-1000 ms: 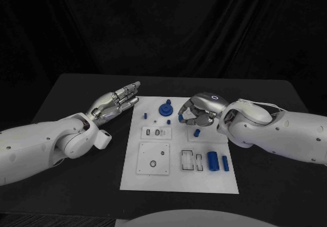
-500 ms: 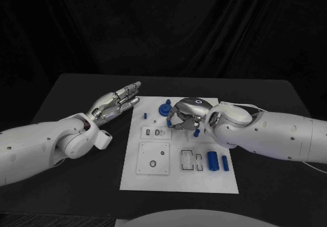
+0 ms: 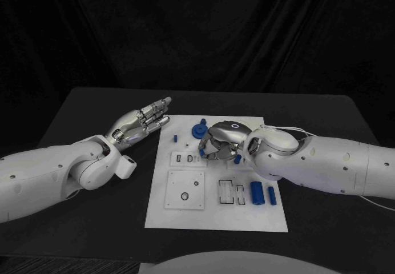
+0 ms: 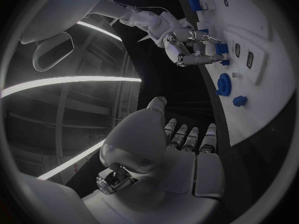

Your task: Assemble the parts on the task board

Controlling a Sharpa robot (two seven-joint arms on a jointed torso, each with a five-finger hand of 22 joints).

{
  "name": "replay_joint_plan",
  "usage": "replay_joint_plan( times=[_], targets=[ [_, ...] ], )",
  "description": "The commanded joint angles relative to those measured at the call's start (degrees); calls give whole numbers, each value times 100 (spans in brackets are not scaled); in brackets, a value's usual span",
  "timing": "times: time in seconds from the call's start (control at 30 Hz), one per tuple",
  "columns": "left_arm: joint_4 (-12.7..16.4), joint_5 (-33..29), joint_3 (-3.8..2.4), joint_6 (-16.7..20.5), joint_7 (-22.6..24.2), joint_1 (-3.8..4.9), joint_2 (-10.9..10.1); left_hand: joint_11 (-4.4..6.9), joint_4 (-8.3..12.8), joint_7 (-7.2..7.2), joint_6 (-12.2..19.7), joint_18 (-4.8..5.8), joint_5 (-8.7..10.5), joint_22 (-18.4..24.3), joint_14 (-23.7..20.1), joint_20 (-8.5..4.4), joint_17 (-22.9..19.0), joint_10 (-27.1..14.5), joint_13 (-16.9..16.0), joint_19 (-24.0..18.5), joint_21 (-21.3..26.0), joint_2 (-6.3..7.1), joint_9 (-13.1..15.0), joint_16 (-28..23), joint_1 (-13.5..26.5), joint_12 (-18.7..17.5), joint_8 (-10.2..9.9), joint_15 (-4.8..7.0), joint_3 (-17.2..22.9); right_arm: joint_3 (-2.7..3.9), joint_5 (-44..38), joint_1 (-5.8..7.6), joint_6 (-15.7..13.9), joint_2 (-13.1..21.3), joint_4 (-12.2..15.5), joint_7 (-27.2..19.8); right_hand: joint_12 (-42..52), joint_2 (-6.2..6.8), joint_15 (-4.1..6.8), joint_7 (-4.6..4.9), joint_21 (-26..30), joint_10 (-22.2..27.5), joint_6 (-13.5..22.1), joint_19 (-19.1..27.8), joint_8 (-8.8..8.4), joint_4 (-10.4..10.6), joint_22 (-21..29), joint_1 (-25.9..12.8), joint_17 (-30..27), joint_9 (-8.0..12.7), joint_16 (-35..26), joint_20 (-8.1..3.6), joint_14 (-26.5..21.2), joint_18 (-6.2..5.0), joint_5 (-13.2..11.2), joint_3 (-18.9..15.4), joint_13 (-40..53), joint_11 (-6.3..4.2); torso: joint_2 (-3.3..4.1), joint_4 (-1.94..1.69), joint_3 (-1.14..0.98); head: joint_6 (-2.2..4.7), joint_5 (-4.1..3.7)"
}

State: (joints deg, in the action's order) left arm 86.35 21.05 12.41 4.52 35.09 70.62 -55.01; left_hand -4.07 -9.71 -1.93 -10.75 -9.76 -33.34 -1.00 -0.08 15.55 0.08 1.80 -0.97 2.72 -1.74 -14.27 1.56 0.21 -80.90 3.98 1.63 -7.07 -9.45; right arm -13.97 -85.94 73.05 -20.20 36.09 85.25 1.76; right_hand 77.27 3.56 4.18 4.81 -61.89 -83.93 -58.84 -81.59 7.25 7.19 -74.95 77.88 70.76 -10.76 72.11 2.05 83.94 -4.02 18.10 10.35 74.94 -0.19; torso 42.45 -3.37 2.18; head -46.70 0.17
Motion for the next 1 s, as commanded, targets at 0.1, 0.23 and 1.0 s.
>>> replay_joint_plan(
  times=[0.1, 0.23, 1.0],
  targets=[
    [8, -5, -4, -51, 63, -5, 11, -24, 27, 1, 23, -63, -35, -9, 8, 33, -8, 8, -6, 0, -17, 1, 2, -21, -32, 19, 7, -42, 7, -4, -54, -36, 144, -16, -24, 107, 34, 78, -41, 36, 16, -97, 10, -21, -29, -16, -731, -10, -1, -10, -8, 35, 281, -112, -37, 23, 421, 35, -1, 7, -3, 7, 7],
    [7, -5, -4, -50, 63, -5, 9, -24, 27, 1, 23, -63, -35, -9, 8, 33, -8, 8, -6, 0, -17, 1, 2, -21, -32, 19, 7, -42, 7, -4, -54, -40, 165, -22, -39, 111, 19, 95, -43, 39, 35, -88, 35, -17, -57, -22, -732, -26, -9, -16, -12, 42, 278, -116, -132, 22, 407, 33, -6, 7, -1, 6, 12],
    [-2, -5, -4, -55, 50, -5, 5, -24, 44, 3, 23, -62, -39, -8, 8, 35, -8, 7, -5, 0, -17, -2, 2, -21, -23, 18, 8, -44, 19, -4, -54, -53, 202, -15, -69, 8, -74, 391, 20, 40, 275, -15, 870, 10, -375, 103, -739, -202, -72, 65, -37, -1, 263, -148, -1477, -297, 310, -53, -8, 8, 0, -42, 22]
  ],
)
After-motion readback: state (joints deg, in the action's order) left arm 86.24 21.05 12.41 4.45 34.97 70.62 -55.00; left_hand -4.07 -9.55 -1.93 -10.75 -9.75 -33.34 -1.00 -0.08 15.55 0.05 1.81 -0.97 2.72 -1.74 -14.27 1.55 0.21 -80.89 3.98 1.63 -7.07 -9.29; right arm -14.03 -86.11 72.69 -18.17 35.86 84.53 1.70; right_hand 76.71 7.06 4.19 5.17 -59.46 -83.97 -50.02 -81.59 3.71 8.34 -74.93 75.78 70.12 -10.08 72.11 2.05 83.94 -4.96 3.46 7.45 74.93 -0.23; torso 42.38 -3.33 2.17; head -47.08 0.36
